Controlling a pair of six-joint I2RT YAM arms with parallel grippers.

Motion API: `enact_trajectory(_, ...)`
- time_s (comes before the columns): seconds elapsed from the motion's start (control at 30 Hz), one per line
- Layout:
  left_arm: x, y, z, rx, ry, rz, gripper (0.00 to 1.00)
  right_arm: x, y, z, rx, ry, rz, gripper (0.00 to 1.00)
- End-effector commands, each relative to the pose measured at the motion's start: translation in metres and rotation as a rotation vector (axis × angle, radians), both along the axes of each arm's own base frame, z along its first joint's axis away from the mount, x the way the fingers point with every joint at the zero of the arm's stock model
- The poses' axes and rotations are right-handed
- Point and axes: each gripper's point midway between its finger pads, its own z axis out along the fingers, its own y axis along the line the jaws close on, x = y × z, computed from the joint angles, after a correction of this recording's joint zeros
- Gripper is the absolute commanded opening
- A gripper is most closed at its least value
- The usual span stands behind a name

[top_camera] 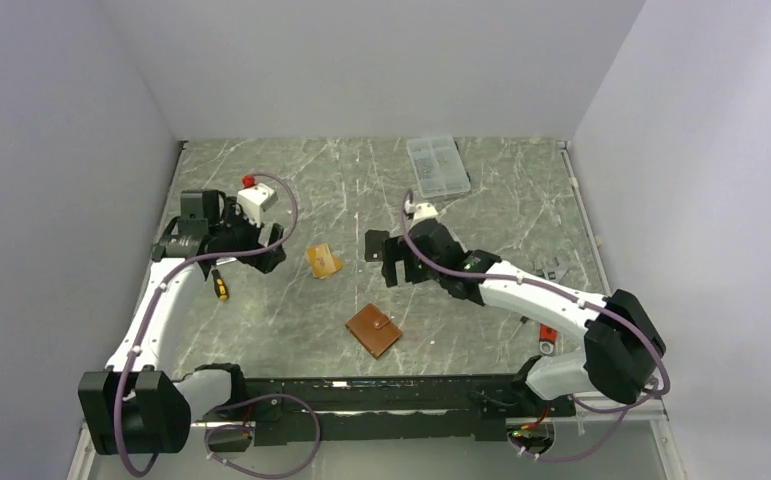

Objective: Put the credit cards into the card holder
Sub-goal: Open the card holder at the center of the board.

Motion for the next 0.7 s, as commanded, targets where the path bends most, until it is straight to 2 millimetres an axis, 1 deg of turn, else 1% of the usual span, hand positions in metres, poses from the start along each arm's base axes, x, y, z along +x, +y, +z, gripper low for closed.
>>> enact_trajectory(0.0,-0.019,-0.028,0.009,-0.029,-0.020,-0.176,0.99,-0.029,0.022,-0.001,-0.010,-0.040,0.120,1.00)
enact_trajectory(0.1,-0.036,-0.045,0.008,-0.060,-0.010,-0.295,0.99,-0.051,0.030,-0.017,-0.047,-0.018,0.175,1.00)
enact_trajectory(0.17,-0.043,-0.053,0.008,-0.078,-0.013,-0.344,0.99,-0.067,0.036,-0.028,-0.039,0.011,0.215,1.00)
enact_trajectory(0.23,-0.053,-0.064,0.009,-0.090,-0.026,-0.418,0.99,-0.078,0.039,-0.034,-0.013,0.040,0.239,1.00)
enact_trajectory(0.37,-0.070,-0.088,-0.005,-0.035,-0.039,-0.512,0.99,-0.087,0.042,-0.049,0.012,0.081,0.262,0.99)
enact_trajectory(0.43,-0.074,-0.095,-0.017,-0.001,-0.015,-0.529,0.99,-0.089,0.044,-0.057,0.009,0.098,0.266,0.96)
enact_trajectory(0.5,-0.080,-0.100,-0.024,0.045,-0.022,-0.569,0.99,-0.090,0.048,-0.063,-0.005,0.107,0.273,0.94)
enact_trajectory(0.57,-0.084,-0.104,-0.026,0.084,-0.022,-0.588,0.99,-0.093,0.053,-0.067,-0.013,0.112,0.286,0.93)
enact_trajectory(0.67,-0.085,-0.110,-0.026,0.089,0.001,-0.589,0.99,-0.098,0.060,-0.074,-0.023,0.126,0.305,0.91)
